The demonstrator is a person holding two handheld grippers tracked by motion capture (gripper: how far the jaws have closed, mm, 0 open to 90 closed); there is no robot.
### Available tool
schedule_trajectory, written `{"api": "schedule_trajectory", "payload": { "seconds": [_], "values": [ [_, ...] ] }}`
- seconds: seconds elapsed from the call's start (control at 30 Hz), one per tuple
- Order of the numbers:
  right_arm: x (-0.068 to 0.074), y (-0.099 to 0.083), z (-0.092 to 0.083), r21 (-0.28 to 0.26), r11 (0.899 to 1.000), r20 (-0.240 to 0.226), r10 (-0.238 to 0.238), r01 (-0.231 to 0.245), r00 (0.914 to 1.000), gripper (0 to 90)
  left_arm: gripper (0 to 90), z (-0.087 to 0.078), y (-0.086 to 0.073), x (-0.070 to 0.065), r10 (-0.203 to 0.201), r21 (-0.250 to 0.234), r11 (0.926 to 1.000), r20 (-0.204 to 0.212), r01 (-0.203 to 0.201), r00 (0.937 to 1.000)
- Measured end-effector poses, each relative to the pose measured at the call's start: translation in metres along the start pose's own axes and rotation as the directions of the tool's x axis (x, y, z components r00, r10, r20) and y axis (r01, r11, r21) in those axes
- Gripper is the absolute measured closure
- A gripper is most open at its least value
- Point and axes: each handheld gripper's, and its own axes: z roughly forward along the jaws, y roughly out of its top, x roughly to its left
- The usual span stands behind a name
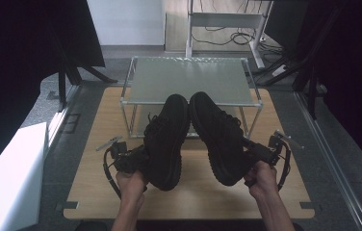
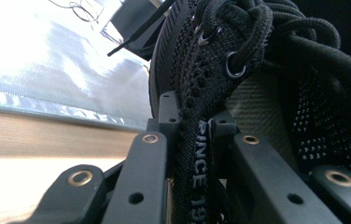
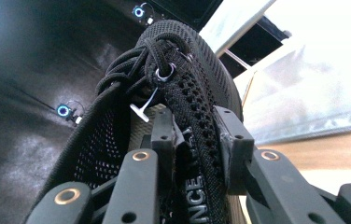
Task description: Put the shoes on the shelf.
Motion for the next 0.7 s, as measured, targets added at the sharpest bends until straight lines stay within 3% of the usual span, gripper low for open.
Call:
{"api": "schedule_trajectory", "payload": {
  "seconds": [0.27, 0.7],
  "values": [
    [0.008, 0.013, 0.010, -0.033, 0.999, 0.007, 0.006, -0.006, 1.0000, 72.6, 80.0, 0.004, 0.014, -0.002, -0.014, -0.037, 0.9992, -0.010, 0.014, 0.9999],
    [0.013, 0.038, 0.035, -0.097, 0.995, 0.053, 0.018, -0.013, 0.9984, 72.7, 79.7, 0.031, 0.056, -0.015, -0.012, -0.081, 0.9967, -0.053, 0.007, 0.9985]
  ]
}}
